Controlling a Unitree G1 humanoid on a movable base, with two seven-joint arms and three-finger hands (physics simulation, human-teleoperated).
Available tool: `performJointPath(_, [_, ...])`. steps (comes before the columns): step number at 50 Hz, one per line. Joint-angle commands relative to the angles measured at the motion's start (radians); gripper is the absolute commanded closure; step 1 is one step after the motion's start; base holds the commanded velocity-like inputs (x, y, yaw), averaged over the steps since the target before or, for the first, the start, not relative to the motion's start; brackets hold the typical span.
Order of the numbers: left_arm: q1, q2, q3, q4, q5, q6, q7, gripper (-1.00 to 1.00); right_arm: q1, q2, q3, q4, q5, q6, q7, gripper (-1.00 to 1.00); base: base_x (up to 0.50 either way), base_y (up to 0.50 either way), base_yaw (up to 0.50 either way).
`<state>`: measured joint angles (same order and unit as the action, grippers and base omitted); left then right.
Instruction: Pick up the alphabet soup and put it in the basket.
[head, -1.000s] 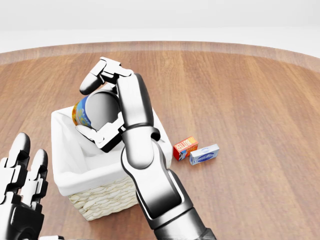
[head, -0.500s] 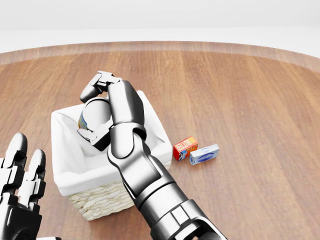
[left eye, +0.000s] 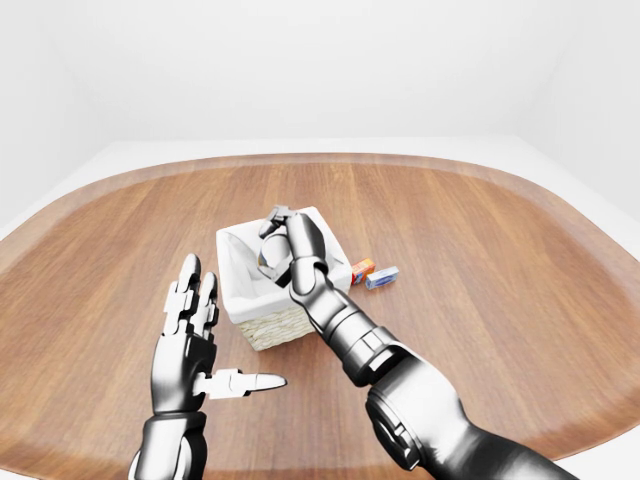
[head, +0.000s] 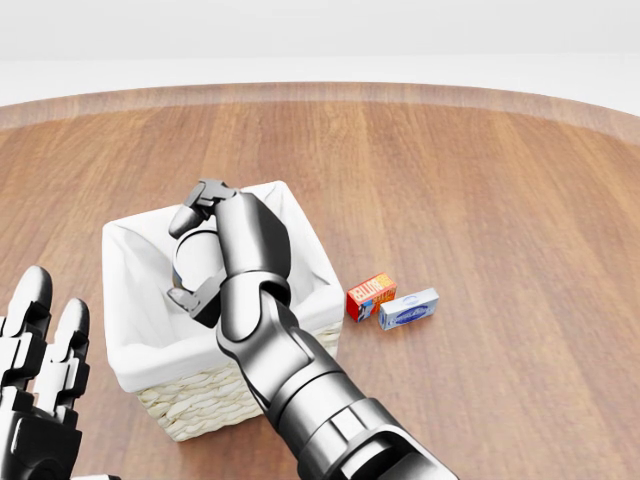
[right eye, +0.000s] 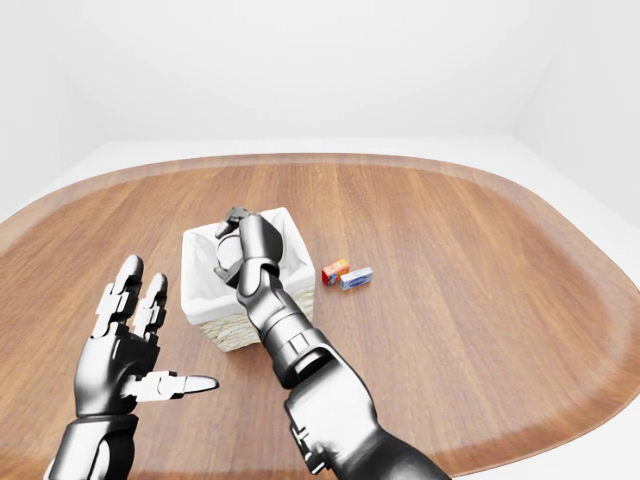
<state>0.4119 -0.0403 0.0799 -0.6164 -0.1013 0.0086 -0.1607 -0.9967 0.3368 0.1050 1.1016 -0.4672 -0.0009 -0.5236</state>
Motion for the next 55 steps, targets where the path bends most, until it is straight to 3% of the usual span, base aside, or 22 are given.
performJointPath(1, [-0.004, -0.001, 0.0, 0.002, 0.003, 0.001, 0.0, -1.0, -0.012, 0.003, 0.0, 0.033, -0.022, -0.027, 0.0, 1.0, 0.0, 0.0, 0.0])
performJointPath(18, [-0.003, 0.0, 0.002, 0.005, -0.001, -0.002, 0.0, -1.0, -0.001, 0.01, 0.004, 0.063, -0.055, -0.046, 0.0, 1.0, 0.0, 0.0, 0.0])
performJointPath(19, [0.001, -0.001, 0.0, 0.003, 0.002, -0.005, 0.0, -1.0, -0.001, 0.01, 0.003, 0.064, -0.057, -0.045, 0.0, 0.29, 0.0, 0.0, 0.0])
performJointPath(20, [0.003, -0.002, 0.0, 0.001, 0.002, -0.006, -0.001, -1.0, -0.001, 0.011, 0.002, 0.065, -0.057, -0.044, 0.0, -0.65, 0.0, 0.0, 0.0])
performJointPath(21, [0.004, -0.002, 0.0, 0.001, 0.002, -0.006, 0.0, -1.0, -0.002, 0.011, 0.001, 0.066, -0.057, -0.041, 0.0, -1.0, 0.0, 0.0, 0.0])
performJointPath(55, [0.005, -0.003, 0.0, -0.007, 0.002, -0.001, 0.0, -1.0, 0.004, 0.012, 0.002, 0.08, -0.079, -0.046, 0.0, -1.0, 0.0, 0.0, 0.0])
